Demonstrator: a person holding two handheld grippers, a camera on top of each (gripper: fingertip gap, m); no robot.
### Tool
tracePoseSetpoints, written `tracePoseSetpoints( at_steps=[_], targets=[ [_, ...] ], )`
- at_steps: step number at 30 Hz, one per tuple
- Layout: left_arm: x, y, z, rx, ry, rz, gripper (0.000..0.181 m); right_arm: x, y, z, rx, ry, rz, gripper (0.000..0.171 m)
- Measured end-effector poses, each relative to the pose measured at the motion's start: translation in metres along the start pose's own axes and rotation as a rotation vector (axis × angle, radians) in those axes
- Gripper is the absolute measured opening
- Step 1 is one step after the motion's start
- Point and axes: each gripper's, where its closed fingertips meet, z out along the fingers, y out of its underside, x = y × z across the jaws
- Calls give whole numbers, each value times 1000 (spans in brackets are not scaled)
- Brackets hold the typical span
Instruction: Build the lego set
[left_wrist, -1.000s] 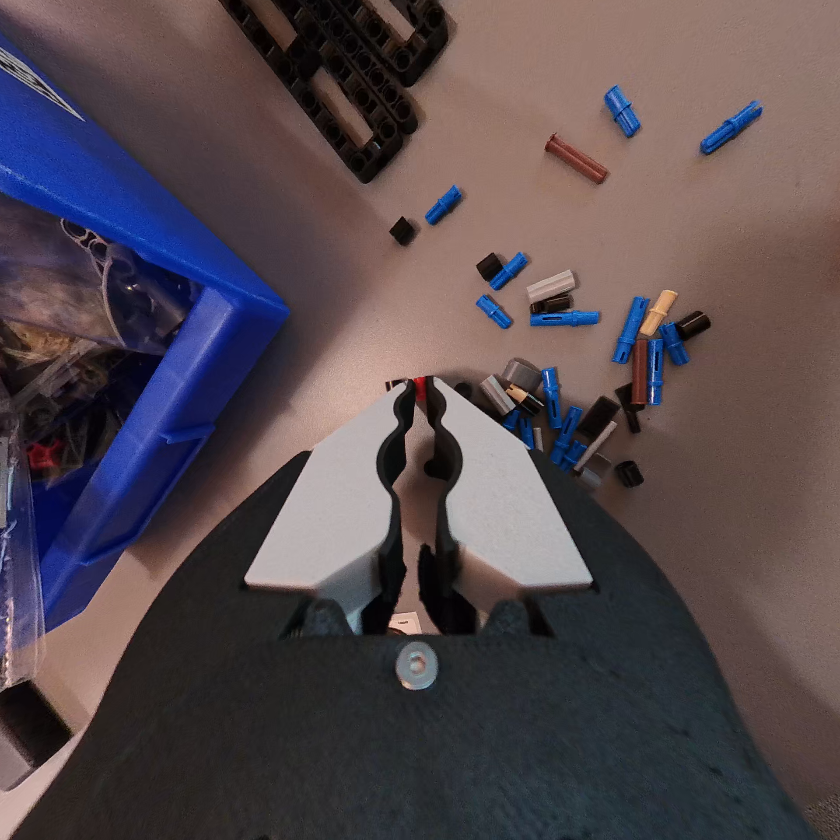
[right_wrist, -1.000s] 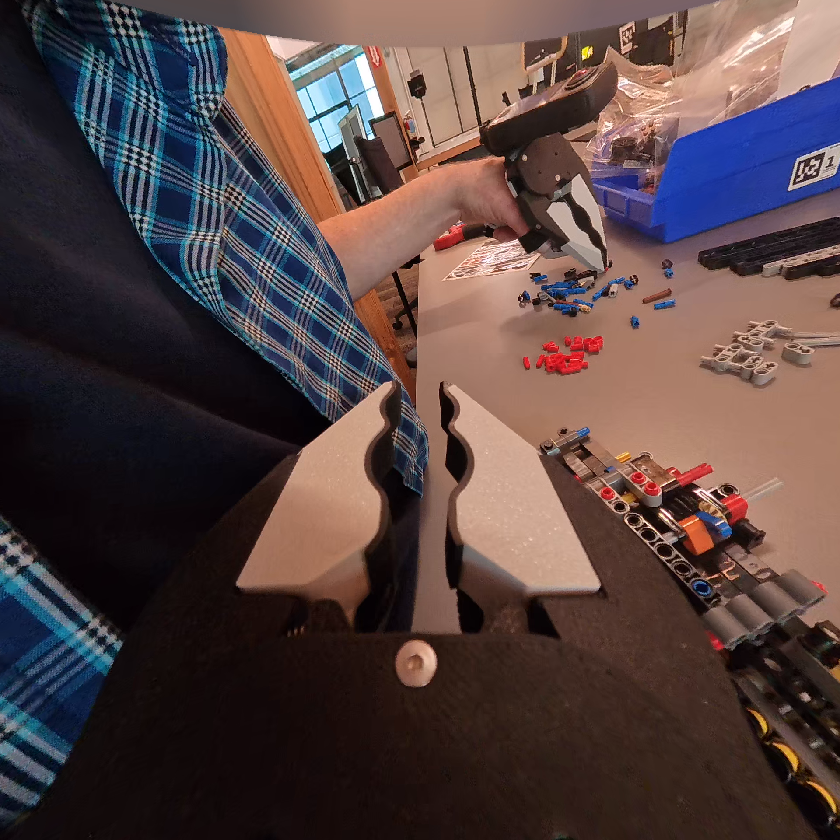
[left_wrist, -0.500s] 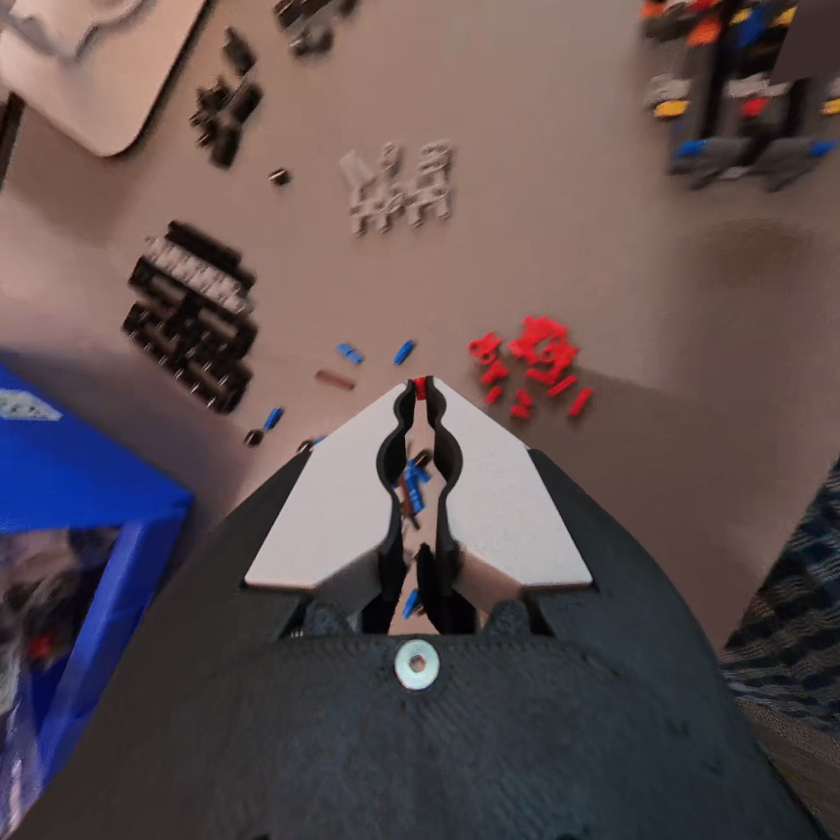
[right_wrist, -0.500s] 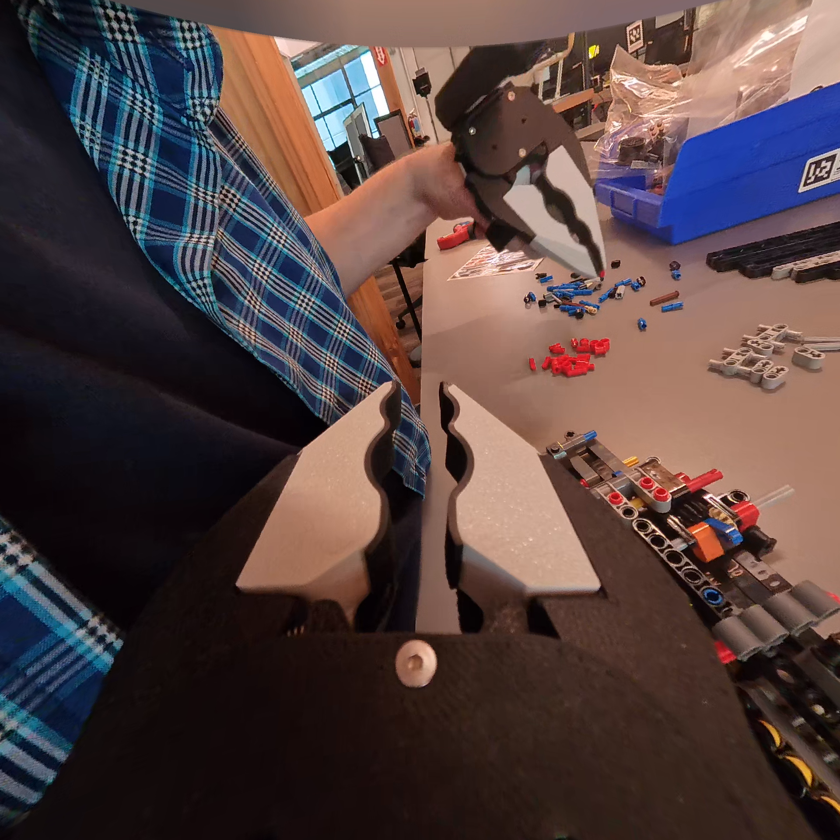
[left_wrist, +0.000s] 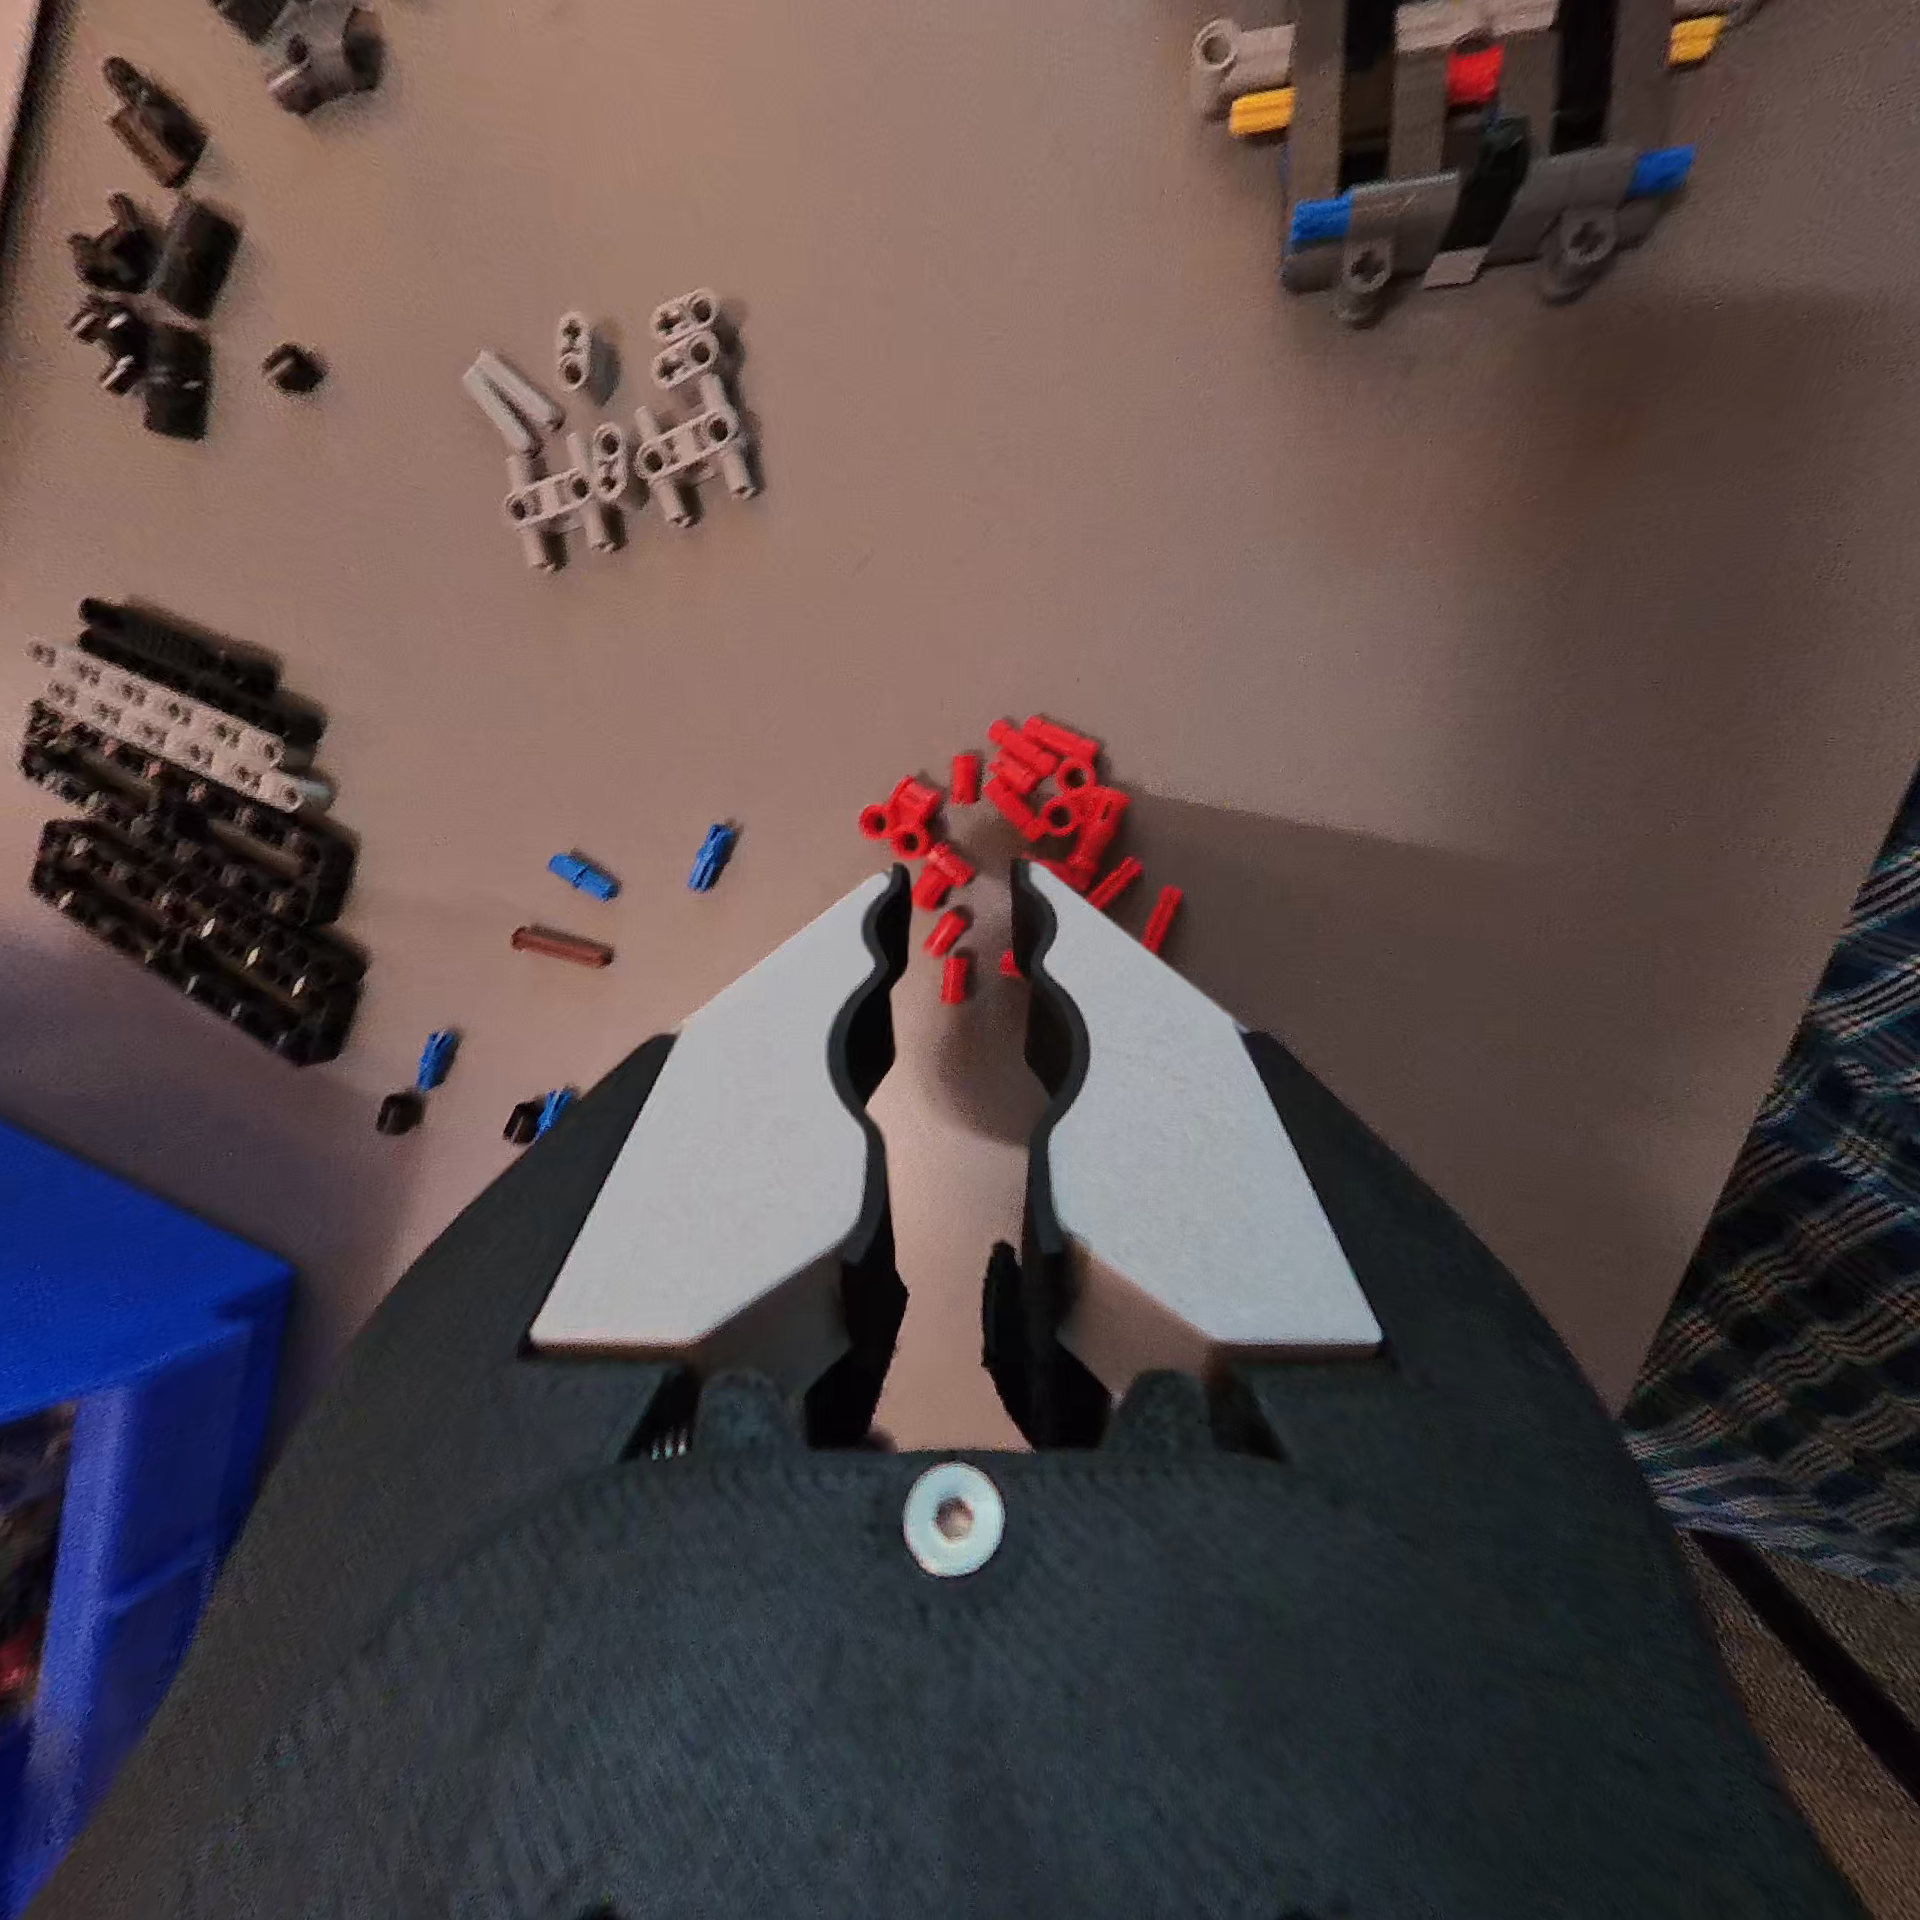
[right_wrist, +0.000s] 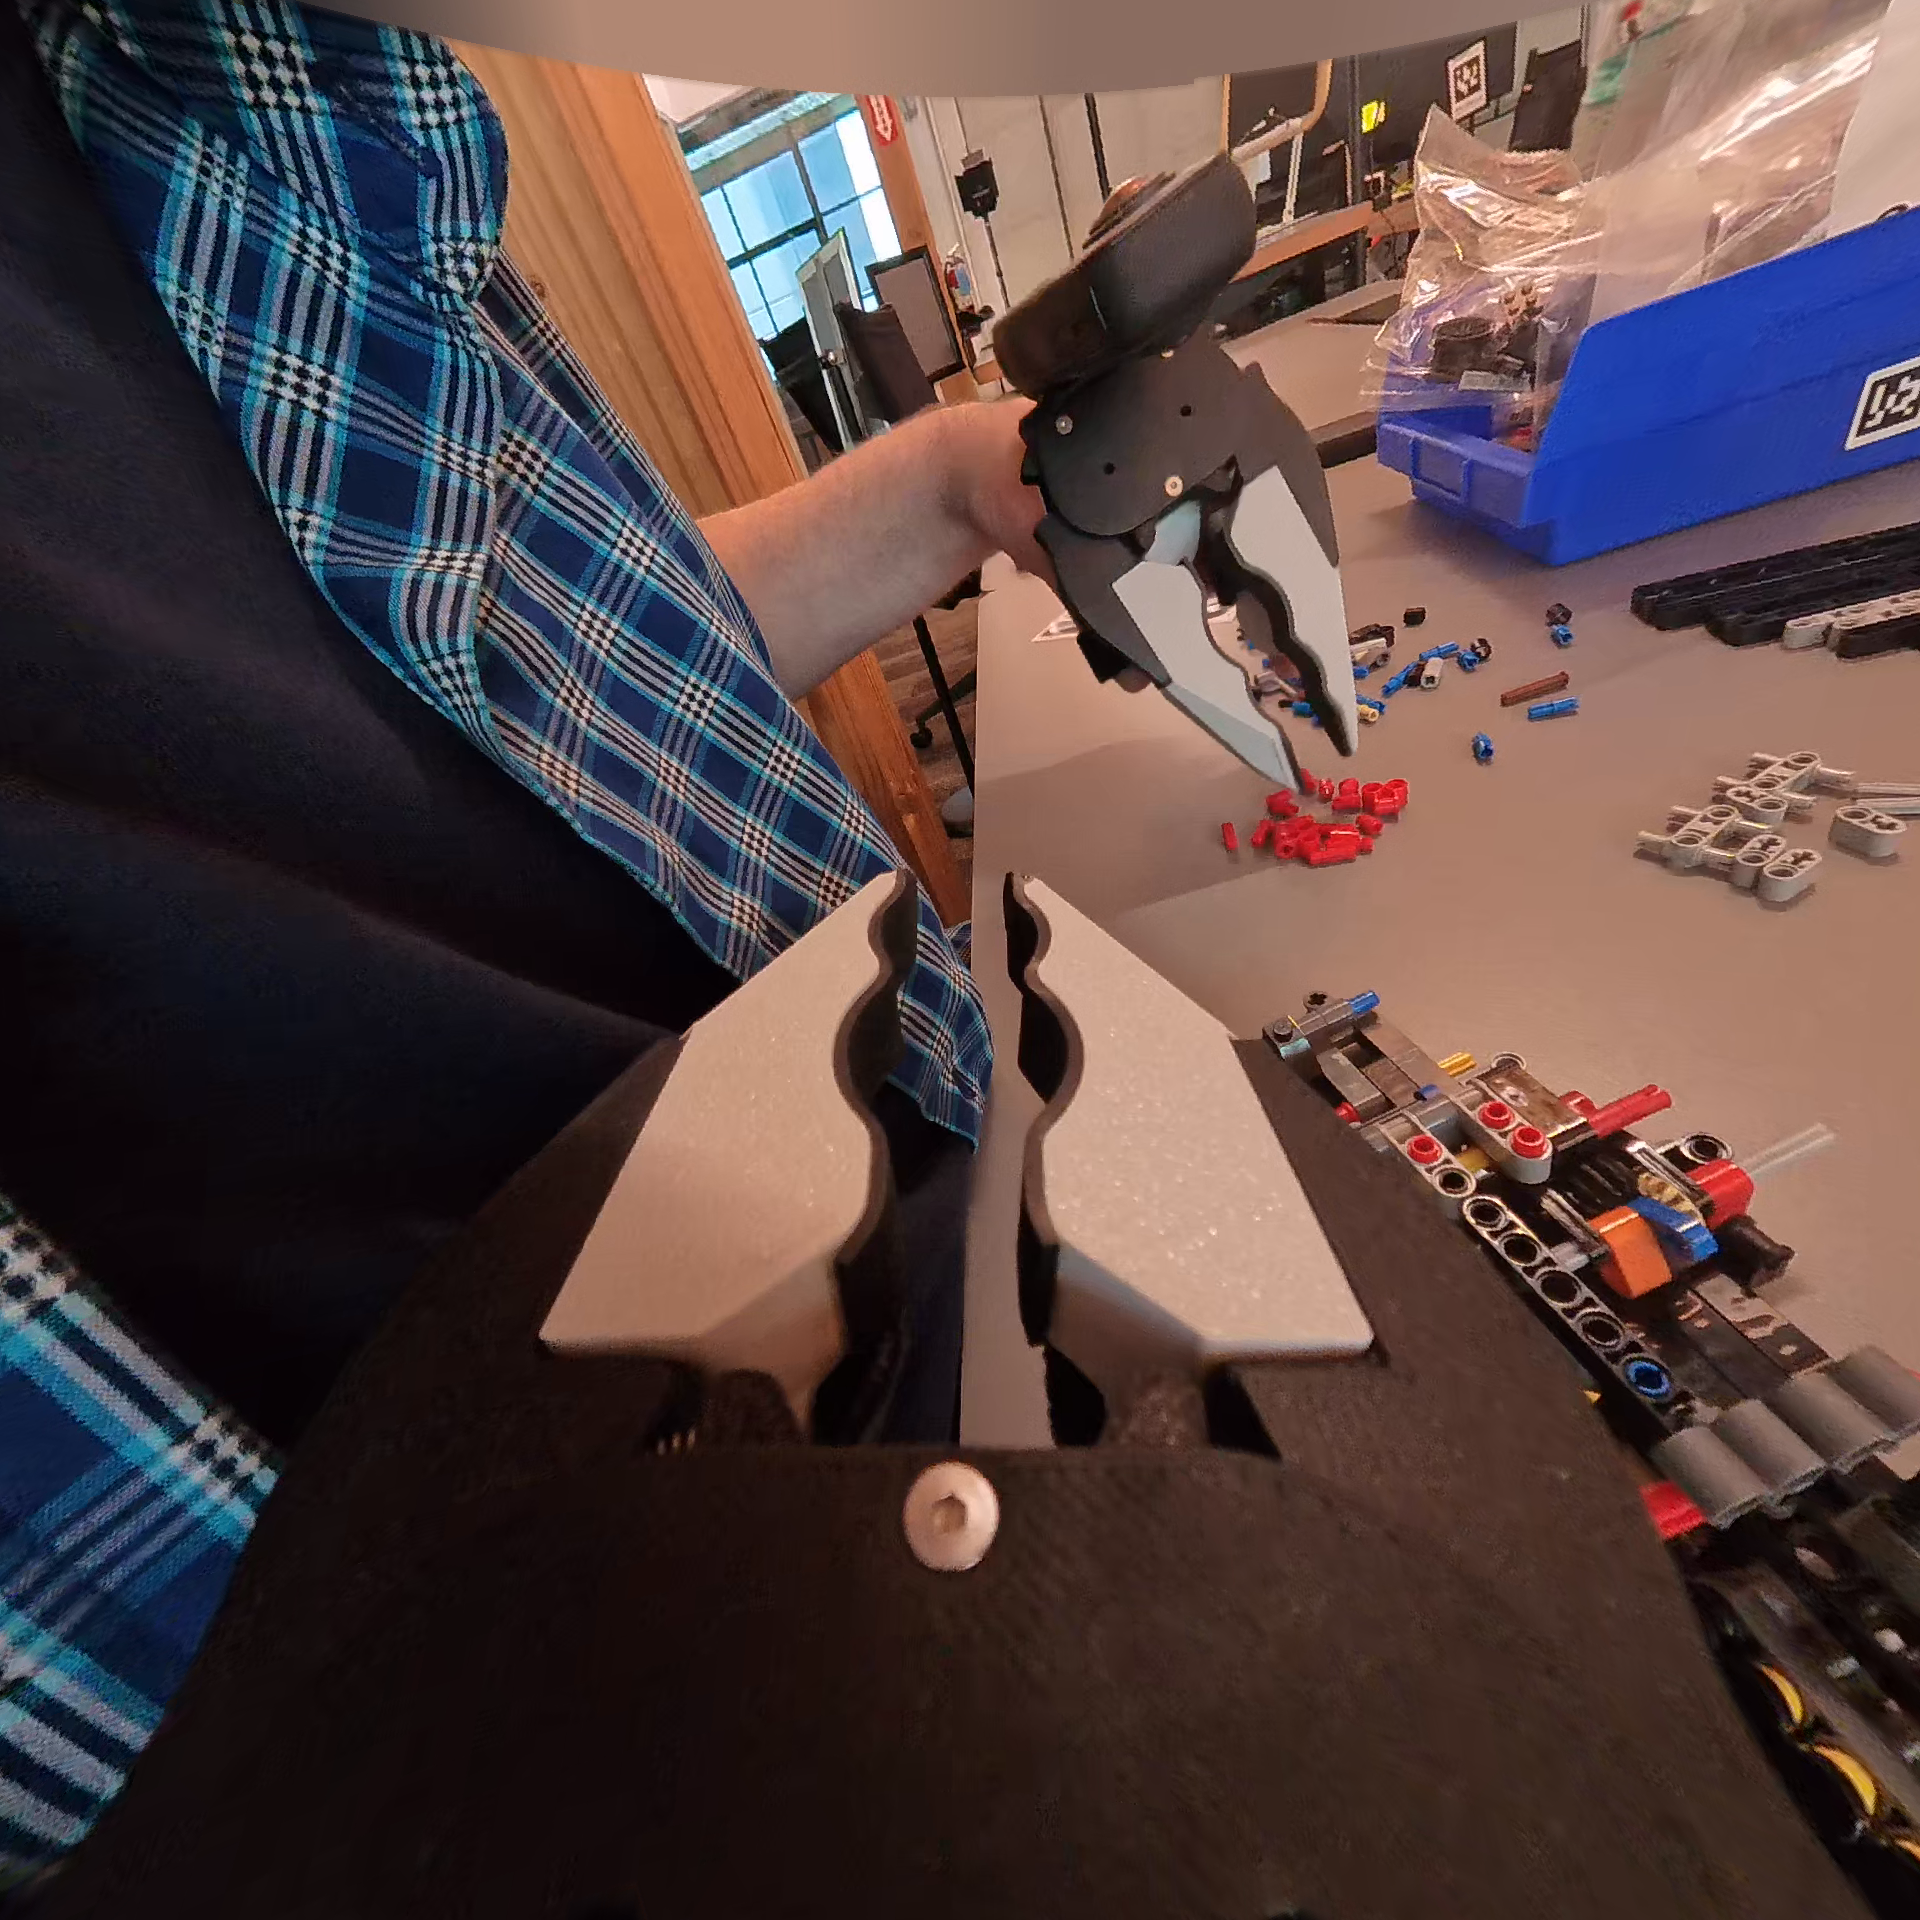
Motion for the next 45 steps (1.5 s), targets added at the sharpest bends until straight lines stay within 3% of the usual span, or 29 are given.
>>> tracePoseSetpoints(
  at_steps=[9, 13, 25, 41, 45],
  targets=[
    [-62, 48, -54, -39, -261, -164, 9, 3, 3, 0, -5, -6, 7, 14],
    [-75, 68, -55, -43, -297, -229, 8, 4, 5, 1, -12, -5, 5, 13],
    [-78, 81, -6, -74, -193, -207, 21, 7, 12, 5, -53, 8, -10, 14],
    [-73, 75, 0, -19, -67, -427, 30, 10, 14, 3, -48, 5, -1, 14],
    [-73, 73, 2, -21, -74, -470, 20, 10, 15, 4, -46, 2, 3, 14]
  ],
)
